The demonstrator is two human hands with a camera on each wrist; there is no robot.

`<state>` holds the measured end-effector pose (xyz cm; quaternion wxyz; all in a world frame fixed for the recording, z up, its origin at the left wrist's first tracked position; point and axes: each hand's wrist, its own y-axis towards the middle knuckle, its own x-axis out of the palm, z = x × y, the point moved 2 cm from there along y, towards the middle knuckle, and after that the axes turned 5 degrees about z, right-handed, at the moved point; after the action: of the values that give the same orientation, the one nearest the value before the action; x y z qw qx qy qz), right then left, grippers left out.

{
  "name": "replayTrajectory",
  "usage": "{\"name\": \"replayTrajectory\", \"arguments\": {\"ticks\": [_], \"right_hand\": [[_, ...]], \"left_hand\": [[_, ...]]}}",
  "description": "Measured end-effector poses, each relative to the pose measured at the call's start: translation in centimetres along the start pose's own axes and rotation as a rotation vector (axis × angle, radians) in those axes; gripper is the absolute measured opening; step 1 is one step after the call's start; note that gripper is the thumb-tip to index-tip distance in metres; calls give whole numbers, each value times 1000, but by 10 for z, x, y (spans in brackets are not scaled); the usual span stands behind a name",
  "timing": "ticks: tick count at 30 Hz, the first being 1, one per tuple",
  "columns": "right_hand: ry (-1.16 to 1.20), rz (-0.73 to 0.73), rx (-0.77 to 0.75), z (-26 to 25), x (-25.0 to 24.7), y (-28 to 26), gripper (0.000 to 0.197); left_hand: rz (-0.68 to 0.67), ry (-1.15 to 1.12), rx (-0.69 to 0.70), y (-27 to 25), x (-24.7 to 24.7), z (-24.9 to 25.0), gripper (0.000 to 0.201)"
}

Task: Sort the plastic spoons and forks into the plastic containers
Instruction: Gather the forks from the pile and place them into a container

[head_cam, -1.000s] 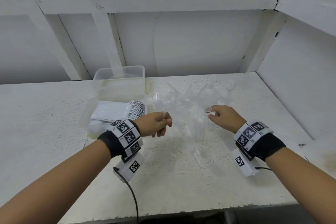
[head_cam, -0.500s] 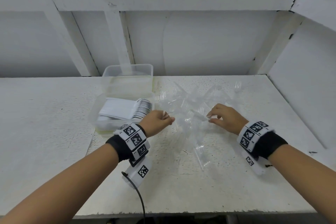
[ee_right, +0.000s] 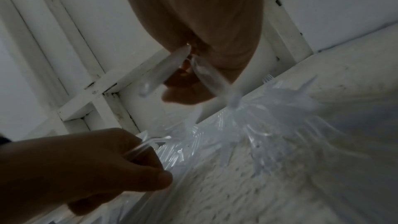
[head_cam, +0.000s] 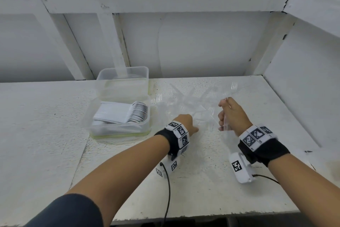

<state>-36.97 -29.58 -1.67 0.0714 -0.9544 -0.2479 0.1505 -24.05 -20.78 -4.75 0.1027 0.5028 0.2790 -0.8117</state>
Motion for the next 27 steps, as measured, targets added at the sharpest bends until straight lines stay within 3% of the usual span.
{"name": "replayTrajectory", "arguments": {"ticks": [3,8,10,13,18,23,27], "right_hand": [[-28,-3,11,7,-1,-3,20],[-139,34,-16,12,-6,2,19],[-286,77,-70,10,-6,11,19],[-620,78,-162,9,1,28,35],[-1003,-50,-77,11,25,43,25],[-1070,-76,-23,16,37,46,34],[-967,-102,-74,9,35,44,36]], "left_hand": [[-9,33,22,0,2,2,31],[-20,-227,-28,-6,-7,-8,39],[-47,-371,-22,-13,-14,-12,30],[-44,-545,-23,-24,-26,-24,16],[73,-661,-50,-32,-40,-43,24],[82,-735,-47,-42,-41,-52,25],[59,-1017,-135,-47,-37,-55,23]]}}
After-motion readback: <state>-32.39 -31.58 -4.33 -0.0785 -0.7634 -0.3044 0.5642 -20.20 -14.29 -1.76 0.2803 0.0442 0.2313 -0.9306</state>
